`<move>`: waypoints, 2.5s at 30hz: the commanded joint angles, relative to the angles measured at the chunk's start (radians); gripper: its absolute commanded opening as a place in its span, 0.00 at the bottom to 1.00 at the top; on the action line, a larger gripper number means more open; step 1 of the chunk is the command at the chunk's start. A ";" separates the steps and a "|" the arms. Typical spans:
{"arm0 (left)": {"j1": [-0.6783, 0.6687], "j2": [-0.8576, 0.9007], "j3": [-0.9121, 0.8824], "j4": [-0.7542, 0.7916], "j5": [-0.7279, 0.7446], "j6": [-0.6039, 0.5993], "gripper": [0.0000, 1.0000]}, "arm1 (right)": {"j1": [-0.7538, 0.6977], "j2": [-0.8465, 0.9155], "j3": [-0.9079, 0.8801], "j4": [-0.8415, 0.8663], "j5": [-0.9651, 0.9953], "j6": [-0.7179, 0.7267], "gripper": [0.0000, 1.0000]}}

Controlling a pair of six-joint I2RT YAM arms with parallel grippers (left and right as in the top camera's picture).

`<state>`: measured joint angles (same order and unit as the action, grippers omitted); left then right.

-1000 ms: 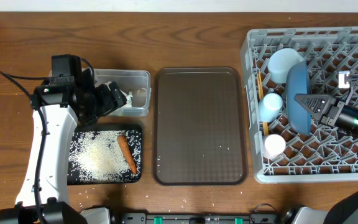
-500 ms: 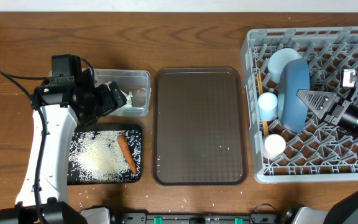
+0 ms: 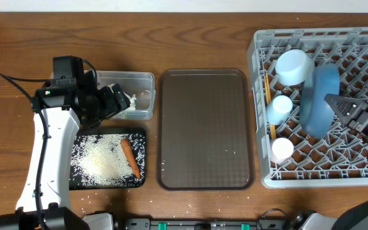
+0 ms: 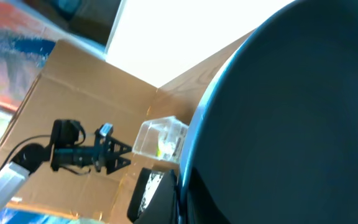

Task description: Sort waste into correct bins and load items into the dishwasher rack

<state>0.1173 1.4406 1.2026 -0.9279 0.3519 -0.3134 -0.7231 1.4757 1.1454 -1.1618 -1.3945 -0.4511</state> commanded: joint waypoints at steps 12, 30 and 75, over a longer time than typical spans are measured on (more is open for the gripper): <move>0.004 0.000 0.005 -0.003 -0.010 0.010 0.94 | -0.032 0.015 -0.010 0.206 0.861 0.452 0.01; 0.004 0.000 0.005 -0.003 -0.010 0.010 0.94 | -0.032 0.015 -0.010 0.347 1.317 0.676 0.11; 0.004 0.000 0.005 -0.003 -0.010 0.010 0.94 | 0.102 0.015 0.002 0.263 0.972 0.682 0.99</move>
<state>0.1173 1.4406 1.2026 -0.9276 0.3519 -0.3134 -0.6315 1.4982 1.1378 -0.8974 -0.4057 0.2337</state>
